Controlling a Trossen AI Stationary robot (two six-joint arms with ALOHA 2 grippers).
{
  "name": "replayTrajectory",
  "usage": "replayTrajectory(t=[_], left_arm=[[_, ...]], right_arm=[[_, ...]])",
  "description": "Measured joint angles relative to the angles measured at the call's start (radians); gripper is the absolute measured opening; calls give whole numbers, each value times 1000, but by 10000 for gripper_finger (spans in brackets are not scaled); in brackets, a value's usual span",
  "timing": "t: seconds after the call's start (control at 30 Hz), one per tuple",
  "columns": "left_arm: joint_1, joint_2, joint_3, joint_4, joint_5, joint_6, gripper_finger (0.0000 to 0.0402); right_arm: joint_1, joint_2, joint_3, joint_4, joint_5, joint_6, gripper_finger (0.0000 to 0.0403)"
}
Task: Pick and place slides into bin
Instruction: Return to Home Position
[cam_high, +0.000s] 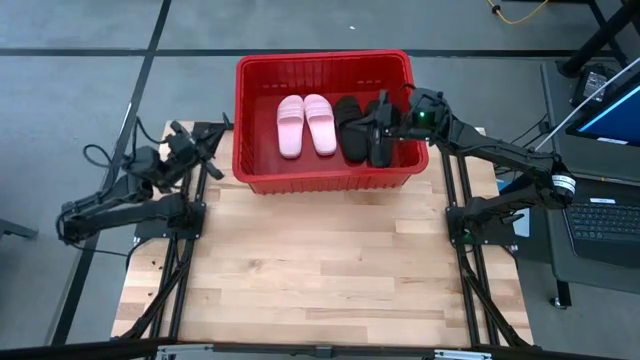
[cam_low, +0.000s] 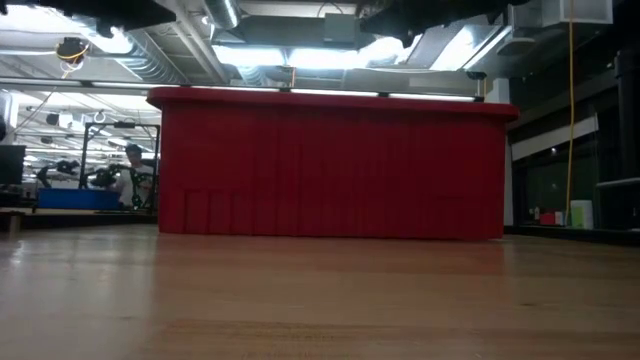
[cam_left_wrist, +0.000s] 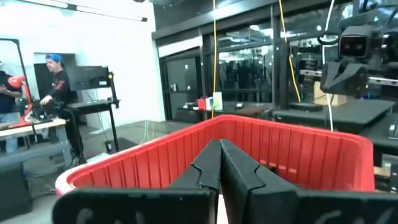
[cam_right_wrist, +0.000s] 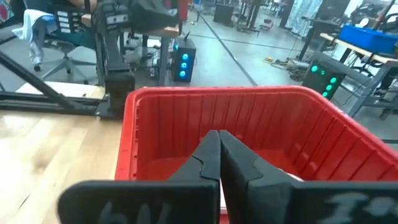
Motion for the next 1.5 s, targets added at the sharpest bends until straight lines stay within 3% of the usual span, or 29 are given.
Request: replayTrajectory(t=[0.2,0.4,0.67,1.3,1.5], left_arm=[[0,-110,-115,8,51,-37,1],[0,-179,-229,72,91,-37,1],[0,-275,-339,121,157,-43,1],[0,-278,-468,169,271,-21,1],[1,-278,-484,194,322,54,3]], right_arm=[[-7,0,0,4,-6,48,4],[-7,0,0,4,-95,106,4],[-7,0,0,4,-100,156,4],[-7,0,0,11,-100,181,4],[-7,0,0,1,-100,156,4]])
